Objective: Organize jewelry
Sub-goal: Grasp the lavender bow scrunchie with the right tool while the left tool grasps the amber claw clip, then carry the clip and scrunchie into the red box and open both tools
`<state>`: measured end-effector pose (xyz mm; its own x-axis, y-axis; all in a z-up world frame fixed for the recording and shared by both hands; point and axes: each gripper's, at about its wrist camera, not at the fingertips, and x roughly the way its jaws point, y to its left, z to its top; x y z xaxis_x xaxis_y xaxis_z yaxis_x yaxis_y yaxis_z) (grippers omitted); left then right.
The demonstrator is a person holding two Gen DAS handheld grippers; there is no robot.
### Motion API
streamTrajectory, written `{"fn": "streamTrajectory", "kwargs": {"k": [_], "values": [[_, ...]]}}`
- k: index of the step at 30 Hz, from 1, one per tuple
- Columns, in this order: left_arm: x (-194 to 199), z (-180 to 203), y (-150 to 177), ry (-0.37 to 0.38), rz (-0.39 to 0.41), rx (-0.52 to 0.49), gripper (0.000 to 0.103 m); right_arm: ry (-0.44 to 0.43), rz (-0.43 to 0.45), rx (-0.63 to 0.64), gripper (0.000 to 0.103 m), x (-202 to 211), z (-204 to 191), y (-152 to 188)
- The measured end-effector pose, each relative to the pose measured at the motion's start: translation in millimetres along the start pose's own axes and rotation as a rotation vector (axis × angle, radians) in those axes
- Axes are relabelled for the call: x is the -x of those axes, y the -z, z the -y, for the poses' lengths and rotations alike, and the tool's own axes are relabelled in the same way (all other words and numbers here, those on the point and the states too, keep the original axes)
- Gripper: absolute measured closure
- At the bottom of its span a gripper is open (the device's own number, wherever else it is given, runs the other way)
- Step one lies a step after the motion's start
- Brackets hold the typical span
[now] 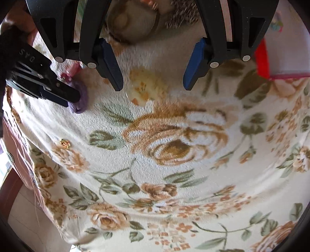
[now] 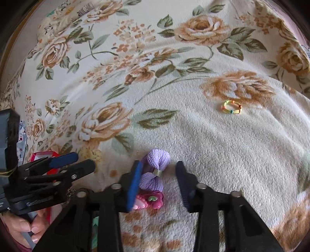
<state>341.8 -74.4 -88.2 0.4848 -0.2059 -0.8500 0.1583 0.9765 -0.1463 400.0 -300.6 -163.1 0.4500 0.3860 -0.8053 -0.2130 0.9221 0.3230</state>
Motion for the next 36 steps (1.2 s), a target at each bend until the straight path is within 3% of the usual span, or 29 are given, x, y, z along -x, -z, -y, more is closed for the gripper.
{"fn": "streamTrajectory", "kwargs": {"k": [2, 8, 14, 26, 36], "values": [[-9.1, -0.1, -2.7, 0.006, -0.006, 0.009, 0.065, 0.004, 0.004, -0.002, 0.087, 1.3, 1.4, 0.5], [4.0, -3.4, -0.6, 0.029, 0.023, 0.021, 0.064, -0.017, 0.029, -0.001, 0.090, 12.9, -3.1, 0.8], [50.7, -14.0, 16.8, 0.059, 0.075, 0.035, 0.065, -0.079, 0.063, 0.011, 0.090, 35.8, -21.3, 0.2], [145.8, -59.4, 82.2, 0.042, 0.146, 0.129, 0.064, -0.204, 0.038, 0.074, 0.090, 55.1, -83.9, 26.9], [197.4, -94.8, 131.4, 0.003, 0.173, 0.210, 0.064, -0.292, 0.013, 0.137, 0.090, 62.3, -139.3, 49.5]]}}
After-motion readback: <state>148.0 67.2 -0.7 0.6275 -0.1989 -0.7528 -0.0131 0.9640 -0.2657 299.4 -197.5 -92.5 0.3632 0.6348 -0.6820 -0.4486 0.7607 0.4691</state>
